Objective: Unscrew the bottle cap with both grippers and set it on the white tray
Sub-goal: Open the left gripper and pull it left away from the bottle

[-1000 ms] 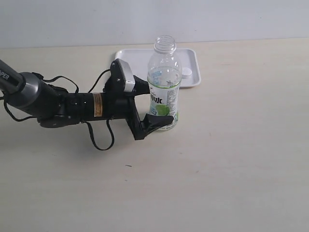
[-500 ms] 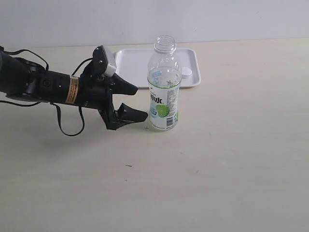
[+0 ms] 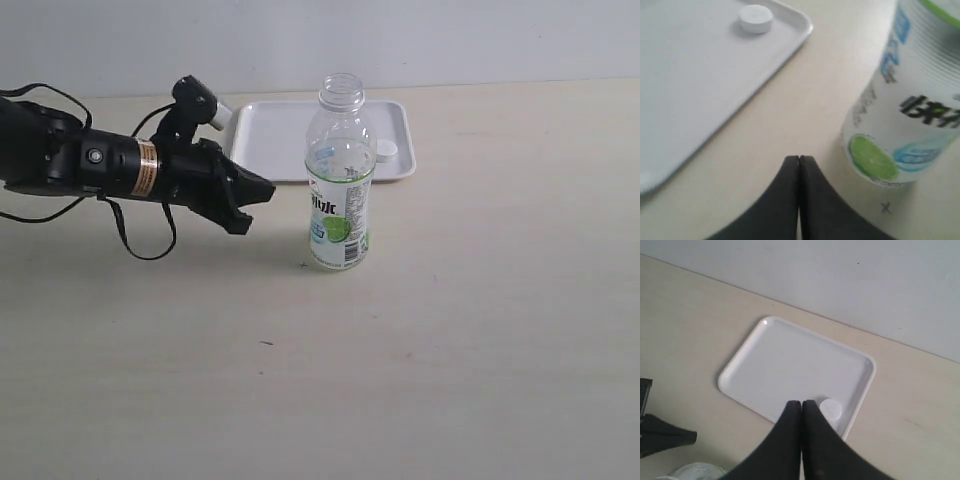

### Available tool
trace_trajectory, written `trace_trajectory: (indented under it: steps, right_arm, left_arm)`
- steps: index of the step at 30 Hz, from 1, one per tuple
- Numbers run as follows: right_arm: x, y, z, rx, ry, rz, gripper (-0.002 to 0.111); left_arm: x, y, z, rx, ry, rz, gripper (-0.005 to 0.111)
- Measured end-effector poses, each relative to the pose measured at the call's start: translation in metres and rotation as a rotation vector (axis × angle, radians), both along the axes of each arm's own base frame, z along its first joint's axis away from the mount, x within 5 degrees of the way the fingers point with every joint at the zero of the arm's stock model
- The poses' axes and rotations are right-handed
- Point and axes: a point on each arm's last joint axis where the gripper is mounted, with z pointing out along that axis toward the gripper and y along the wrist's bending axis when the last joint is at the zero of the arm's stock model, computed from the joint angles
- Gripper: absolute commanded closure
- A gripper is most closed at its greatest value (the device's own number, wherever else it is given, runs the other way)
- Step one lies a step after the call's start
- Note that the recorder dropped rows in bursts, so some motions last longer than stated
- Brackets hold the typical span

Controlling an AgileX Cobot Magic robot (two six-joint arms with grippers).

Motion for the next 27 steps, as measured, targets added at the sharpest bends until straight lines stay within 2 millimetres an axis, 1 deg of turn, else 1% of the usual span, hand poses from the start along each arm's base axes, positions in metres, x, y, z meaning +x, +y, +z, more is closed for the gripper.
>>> trace_trajectory:
  steps: [1,2,3,4,5,6,8,9,10,11,13,14,16,17,23,27]
  right_arm:
    - [-0.006,0.000,0.007,-0.003,-0.006,0.005,0.108]
    - [-0.008,-0.001,0.009,-0.002,-0.010,0.005,0.108]
    - [-0.015,-0.001,0.012,0.000,-0.023,-0.001,0.108]
    - [-0.018,-0.002,0.011,0.000,-0.024,-0.006,0.108]
    - [-0.027,-0.003,0.007,0.002,-0.037,-0.020,0.108]
    - [-0.030,-0.004,0.004,-0.001,-0.050,-0.027,0.108]
    - [-0.050,-0.010,-0.014,-0.023,-0.098,-0.057,0.108]
    - [-0.059,-0.013,-0.017,-0.028,-0.146,-0.081,0.108]
    - [-0.072,-0.016,-0.024,-0.031,-0.187,-0.112,0.108]
    - [-0.082,-0.019,-0.029,-0.034,-0.221,-0.134,0.108]
    - [-0.108,-0.025,-0.038,-0.039,-0.296,-0.178,0.108]
    - [-0.122,-0.028,-0.040,-0.039,-0.338,-0.199,0.108]
    - [-0.139,-0.031,-0.045,-0.044,-0.375,-0.218,0.108]
    - [-0.146,-0.032,-0.046,-0.048,-0.396,-0.224,0.108]
    - [-0.185,-0.040,-0.068,-0.073,-0.453,-0.256,0.108]
    - [-0.208,-0.045,-0.080,-0.084,-0.524,-0.291,0.108]
  left_arm:
    - [0.000,0.004,0.005,0.002,0.000,0.068,0.107]
    - [0.000,0.006,0.009,-0.001,-0.008,0.090,0.107]
    - [-0.003,0.009,0.015,-0.023,-0.027,0.139,0.107]
    - [-0.004,0.011,0.018,-0.042,-0.033,0.175,0.107]
    - [-0.007,0.016,0.023,-0.074,-0.059,0.246,0.107]
    - [-0.010,0.018,0.024,-0.089,-0.065,0.273,0.107]
    - [-0.021,0.026,0.028,-0.207,-0.097,0.375,0.107]
    - [-0.025,0.029,0.028,-0.246,-0.116,0.399,0.107]
    - [-0.030,0.033,0.027,-0.300,-0.139,0.430,0.107]
    - [-0.034,0.035,0.027,-0.325,-0.171,0.446,0.107]
    - [-0.041,0.042,0.028,-0.324,-0.230,0.486,0.107]
    - [-0.044,0.046,0.032,-0.312,-0.275,0.499,0.107]
    - [-0.048,0.049,0.039,-0.311,-0.307,0.516,0.107]
    - [-0.050,0.051,0.042,-0.312,-0.318,0.522,0.107]
    - [-0.071,0.061,0.068,-0.311,-0.403,0.540,0.107]
    - [-0.091,0.069,0.082,-0.314,-0.447,0.552,0.107]
